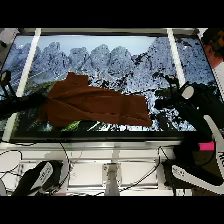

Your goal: Fold the clothes and pants, and hang the long-sleeved shirts on hangers.

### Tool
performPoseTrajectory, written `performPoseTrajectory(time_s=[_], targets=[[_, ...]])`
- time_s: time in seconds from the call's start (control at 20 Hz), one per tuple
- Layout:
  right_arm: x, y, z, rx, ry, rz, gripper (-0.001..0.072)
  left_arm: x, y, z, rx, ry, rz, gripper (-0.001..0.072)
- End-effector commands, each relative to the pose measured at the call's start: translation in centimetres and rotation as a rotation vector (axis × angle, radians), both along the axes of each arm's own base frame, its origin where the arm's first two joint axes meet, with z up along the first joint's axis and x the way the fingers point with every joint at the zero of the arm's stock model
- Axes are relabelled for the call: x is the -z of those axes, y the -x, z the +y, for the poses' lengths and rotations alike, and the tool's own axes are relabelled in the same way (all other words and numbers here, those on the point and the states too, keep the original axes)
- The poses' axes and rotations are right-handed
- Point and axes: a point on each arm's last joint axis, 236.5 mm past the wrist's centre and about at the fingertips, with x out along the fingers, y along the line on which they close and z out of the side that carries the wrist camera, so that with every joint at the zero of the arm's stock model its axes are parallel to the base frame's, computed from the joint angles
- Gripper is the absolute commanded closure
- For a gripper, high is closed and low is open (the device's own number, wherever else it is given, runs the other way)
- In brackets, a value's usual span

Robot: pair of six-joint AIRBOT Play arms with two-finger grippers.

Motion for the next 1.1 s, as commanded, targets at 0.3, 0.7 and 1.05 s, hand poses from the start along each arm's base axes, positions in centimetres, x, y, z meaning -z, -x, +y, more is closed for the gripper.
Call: performPoseTrajectory(time_s=[0.3,0.7,1.05], targets=[[1.1,9.1,4.4,-0.431,-0.34,0.136,0.0303,-0.5,-0.8,0.9,-0.034,-0.021,-0.038,0.0691],[3.3,9.8,5.6,-0.499,-0.336,0.087,0.0296,-0.9,-1.1,0.4,-0.04,0.013,-0.052,0.069],[4.9,6.1,7.9,-0.531,-0.174,-0.054,0.0365,-0.9,-1.1,0.4,-0.04,0.013,-0.052,0.069]])
